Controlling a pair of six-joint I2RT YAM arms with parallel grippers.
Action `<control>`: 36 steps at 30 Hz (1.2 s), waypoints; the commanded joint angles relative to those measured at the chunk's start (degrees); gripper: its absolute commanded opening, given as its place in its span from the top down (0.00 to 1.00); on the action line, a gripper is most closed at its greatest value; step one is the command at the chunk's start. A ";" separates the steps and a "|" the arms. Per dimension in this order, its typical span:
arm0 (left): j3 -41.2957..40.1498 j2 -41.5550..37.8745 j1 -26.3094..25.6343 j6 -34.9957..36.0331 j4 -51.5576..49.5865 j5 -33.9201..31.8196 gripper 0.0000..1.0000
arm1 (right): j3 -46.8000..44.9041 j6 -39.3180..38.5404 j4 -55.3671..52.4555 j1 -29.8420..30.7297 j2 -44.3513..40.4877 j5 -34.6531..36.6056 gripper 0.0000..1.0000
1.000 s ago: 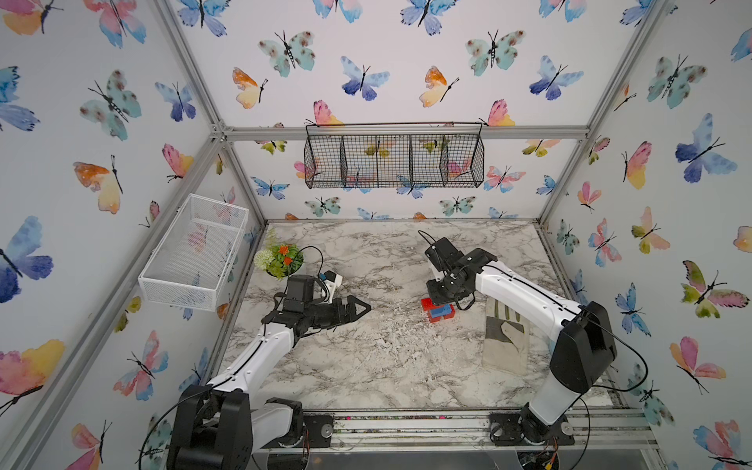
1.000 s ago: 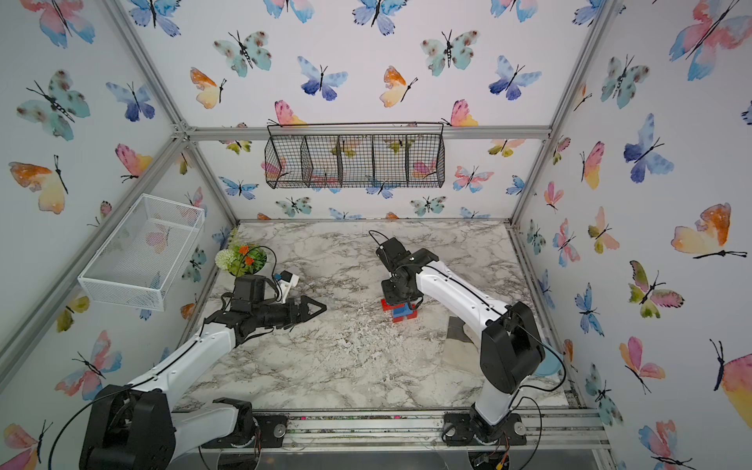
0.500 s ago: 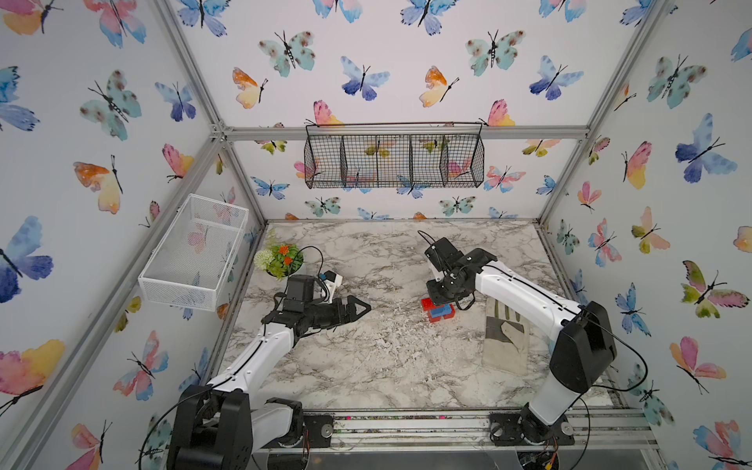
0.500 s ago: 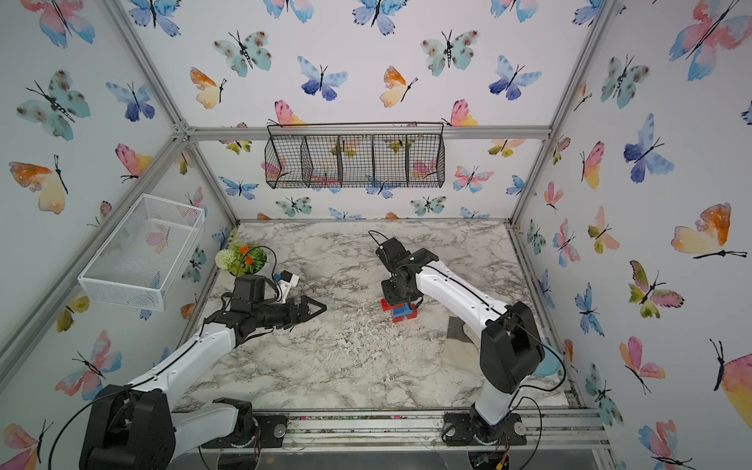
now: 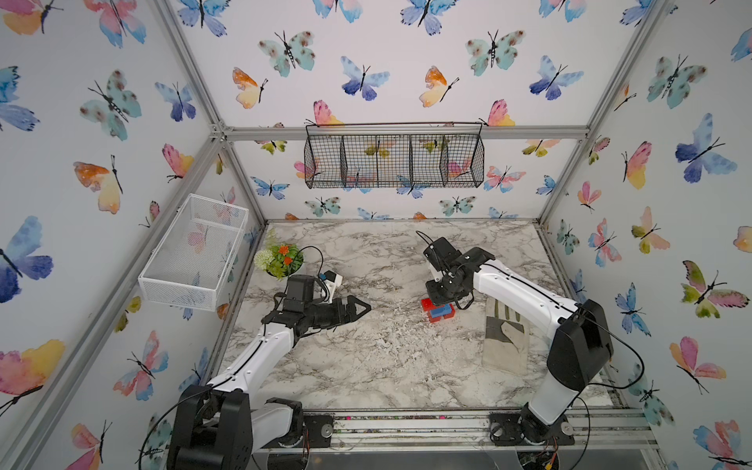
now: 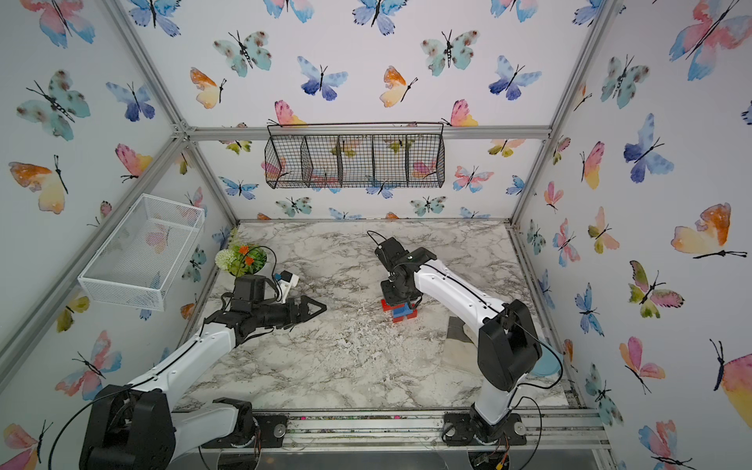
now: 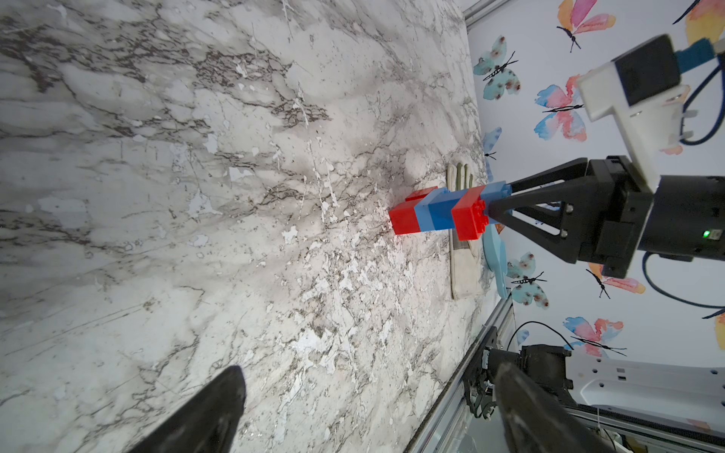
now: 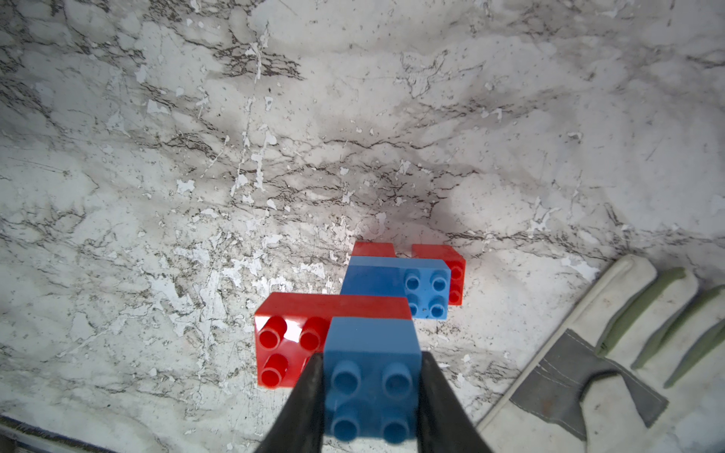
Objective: Assemble a giraffe with lego
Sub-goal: Assemble the lego brick with the lego brick.
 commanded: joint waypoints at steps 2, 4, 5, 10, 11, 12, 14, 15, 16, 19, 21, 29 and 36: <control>-0.10 0.11 -0.31 0.12 0.28 1.58 0.02 | -5.76 -0.57 -6.66 -0.35 5.13 -0.16 0.71; -0.04 0.18 -0.31 0.12 0.30 1.61 0.02 | -5.69 -0.39 -6.52 -0.35 4.81 0.15 0.71; -0.09 0.21 -0.31 0.12 0.30 1.63 0.02 | -5.47 -0.24 -6.45 -0.34 4.69 0.36 0.71; -0.17 0.06 -0.31 0.12 0.27 1.56 0.02 | -4.12 0.83 -4.02 -0.38 2.96 1.13 0.69; -0.26 0.01 -0.36 0.12 0.30 1.61 0.02 | -4.01 0.96 -3.23 -0.44 2.61 1.09 0.69; -0.27 -0.01 -0.31 0.09 0.28 1.62 0.02 | -3.80 1.41 -2.52 -0.44 2.33 1.09 0.69; -0.27 0.02 -0.33 0.08 0.22 1.56 0.02 | -3.33 1.92 -1.35 -0.53 2.00 0.64 0.68; -0.21 0.03 -0.31 0.12 0.27 1.56 0.02 | -3.30 2.28 -0.60 -0.53 1.67 0.18 0.67; -0.24 0.07 -0.31 0.12 0.26 1.56 0.02 | -3.30 2.54 0.11 -0.53 1.34 -0.13 0.64; -0.16 0.15 -0.31 0.12 0.18 1.63 0.02 | -2.78 3.09 1.14 -0.52 0.51 0.50 0.60; -0.17 0.22 -0.31 0.12 0.25 1.65 0.02 | -2.43 3.20 1.93 -0.53 -0.14 1.16 0.57; -0.11 0.19 -0.32 0.12 0.23 1.56 0.02 | -2.14 2.99 4.07 -0.53 -3.11 3.07 0.40; -0.10 0.25 -0.31 0.20 0.21 1.50 0.02 | -6.15 3.13 5.43 -0.51 -8.33 5.24 0.40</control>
